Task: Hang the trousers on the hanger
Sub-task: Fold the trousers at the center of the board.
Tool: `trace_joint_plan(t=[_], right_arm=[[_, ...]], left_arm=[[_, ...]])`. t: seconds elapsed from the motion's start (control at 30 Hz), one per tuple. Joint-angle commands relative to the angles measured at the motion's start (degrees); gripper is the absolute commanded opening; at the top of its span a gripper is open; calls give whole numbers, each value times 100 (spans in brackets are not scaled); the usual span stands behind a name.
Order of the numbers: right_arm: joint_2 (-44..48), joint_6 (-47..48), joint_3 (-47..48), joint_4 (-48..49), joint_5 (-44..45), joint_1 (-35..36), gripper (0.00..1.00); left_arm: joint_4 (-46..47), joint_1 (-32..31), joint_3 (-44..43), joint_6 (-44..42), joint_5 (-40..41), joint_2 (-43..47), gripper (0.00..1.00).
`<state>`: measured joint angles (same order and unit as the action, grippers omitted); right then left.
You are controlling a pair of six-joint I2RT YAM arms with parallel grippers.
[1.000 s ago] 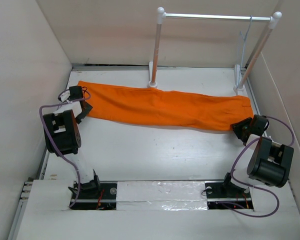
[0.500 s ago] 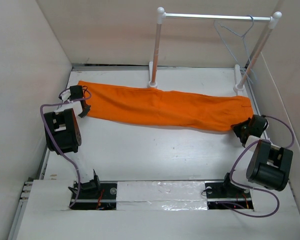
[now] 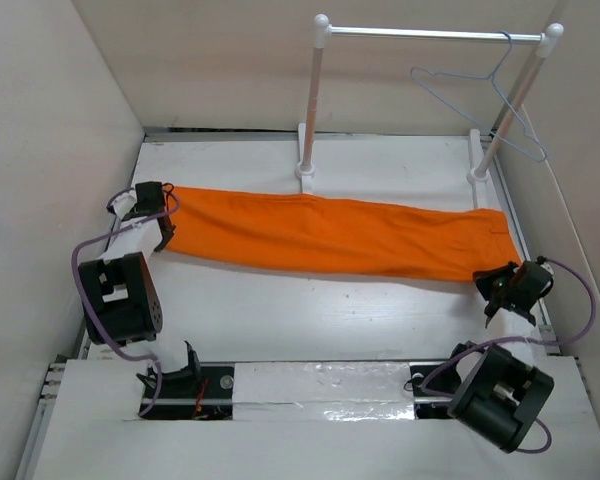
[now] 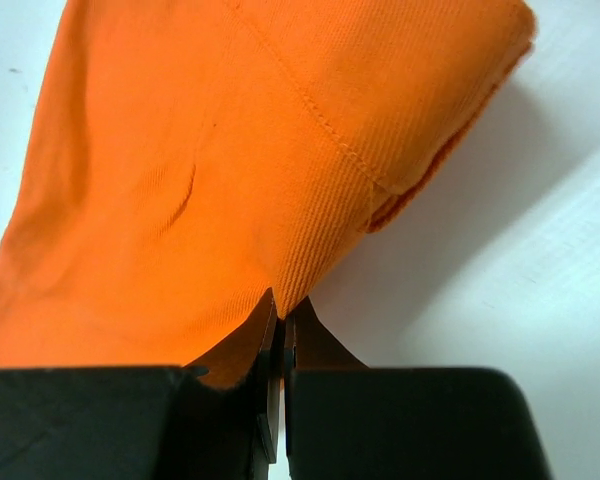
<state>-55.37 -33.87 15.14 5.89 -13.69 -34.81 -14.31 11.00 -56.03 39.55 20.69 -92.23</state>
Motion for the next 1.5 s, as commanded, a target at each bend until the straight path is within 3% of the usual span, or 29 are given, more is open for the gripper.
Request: trace_joint_plan(t=[0.0, 0.07, 0.2, 0.23, 0.27, 0.3, 0.33, 0.4, 0.53, 0.7, 0.77, 0.9, 0.97, 1.07, 1.1, 1.13, 1.17, 1.3, 1.43, 1.47], right_arm=[[630, 677, -37, -499, -132, -578, 0], [1018, 925, -37, -1132, -335, -1079, 0], [2160, 1356, 42, -2029, -582, -1397, 0], [2554, 1348, 25, -2126, -591, -1397, 8], [2697, 1322, -36, -2031, -686, -1397, 23], [2786, 1226, -98, -1961, -800, -1397, 55], [2726, 1199, -81, -2038, -715, -1397, 68], [2445, 1285, -37, -1926, -591, -1397, 88], [1373, 1436, 209, -1820, -512, -1450, 96], [800, 1217, 69, -1389, -407, -1450, 94], [844, 1128, 33, -1214, -249, -1450, 92], [766, 734, -150, -669, -247, -1450, 81], [467, 575, -186, -107, -327, -1450, 75], [-34, 477, -134, 377, -555, -1398, 48], [-113, 547, -108, 465, -695, -1345, 23], [-157, 609, -81, 666, -792, -1275, 5], [-132, 688, -46, 737, -871, -1170, 0], [463, 1196, 226, 625, -881, -160, 0], [1457, 1751, 481, -129, -575, 1490, 0], [1625, 1839, 516, -254, -486, 2260, 0]], left_arm=[[-405, 77, 145, -52, 858, 704, 0], [-581, 77, 171, -62, 1006, 872, 0], [-767, 77, 347, -114, 1315, 1591, 0], [-697, 77, 391, -192, 1298, 1724, 0], [-618, 77, 469, -263, 1210, 1830, 6], [-435, 77, 496, -342, 1079, 1970, 17], [-415, 77, 497, -412, 973, 2006, 37], [-406, 77, 435, -404, 683, 2007, 50], [-223, 77, 312, -474, 209, 2191, 51], [426, -833, 294, -466, -415, 2726, 38], [638, -1274, 321, -361, -609, 2859, 24], [1243, -2381, 644, -141, -724, 2974, 3], [1447, -3049, 838, -62, -751, 2947, 0], [1939, -4034, 1234, 35, -444, 2789, 0], [2123, -4280, 1400, 53, -356, 2693, 0], [2194, -4526, 1471, 79, -216, 2640, 0], [2247, -5015, 1533, 105, 73, 2579, 0], [2563, -5748, 1744, 158, 576, 2297, 0], [2871, -5951, 1990, 185, 778, 2077, 0], [2907, -5952, 2043, 185, 927, 2060, 0]])
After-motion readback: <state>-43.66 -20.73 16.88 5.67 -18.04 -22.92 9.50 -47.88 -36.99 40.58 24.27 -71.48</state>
